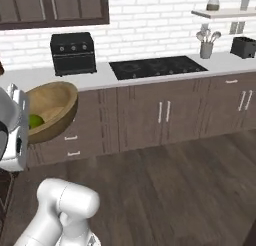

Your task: Pick the lime from the sink and place it in the bowl. Then pick the bowl and place it in the microwave. Then close the microwave door and press the start button.

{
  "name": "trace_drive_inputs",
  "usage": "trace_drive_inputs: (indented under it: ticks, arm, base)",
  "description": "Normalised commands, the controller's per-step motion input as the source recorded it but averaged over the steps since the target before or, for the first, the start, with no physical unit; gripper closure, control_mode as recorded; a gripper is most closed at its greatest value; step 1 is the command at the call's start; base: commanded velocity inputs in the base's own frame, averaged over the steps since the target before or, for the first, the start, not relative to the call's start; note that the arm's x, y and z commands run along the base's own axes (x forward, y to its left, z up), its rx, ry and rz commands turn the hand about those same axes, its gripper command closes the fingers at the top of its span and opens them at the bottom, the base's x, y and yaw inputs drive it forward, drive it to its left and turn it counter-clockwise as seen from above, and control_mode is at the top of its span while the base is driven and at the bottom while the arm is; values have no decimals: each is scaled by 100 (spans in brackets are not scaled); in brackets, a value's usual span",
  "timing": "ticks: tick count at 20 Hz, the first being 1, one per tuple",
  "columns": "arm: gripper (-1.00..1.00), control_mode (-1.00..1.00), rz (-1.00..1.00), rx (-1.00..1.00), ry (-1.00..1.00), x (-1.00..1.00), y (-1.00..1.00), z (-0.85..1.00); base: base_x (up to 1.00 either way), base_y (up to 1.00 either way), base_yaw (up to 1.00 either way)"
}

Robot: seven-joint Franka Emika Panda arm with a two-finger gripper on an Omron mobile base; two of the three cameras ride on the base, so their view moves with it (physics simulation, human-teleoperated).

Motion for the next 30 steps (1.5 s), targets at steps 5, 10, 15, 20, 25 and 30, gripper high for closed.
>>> trace_drive_inputs:
  ticks: [5, 10, 15, 20, 25, 30]
  arm:
    - [100, 100, 0, 0, 0, 0, 0, 0]
    - [100, 100, 0, 0, 0, 0, 0, 0]
    - [100, 100, 0, 0, 0, 0, 0, 0]
    - [100, 100, 0, 0, 0, 0, 0, 0]
    - [100, 100, 0, 0, 0, 0, 0, 0]
    - [100, 100, 0, 0, 0, 0, 0, 0]
  base:
    - [0, -47, -76]
    - [0, -54, -74]
    - [0, -54, -75]
    - [0, -52, -76]
    - [0, -46, -78]
    - [0, -51, -77]
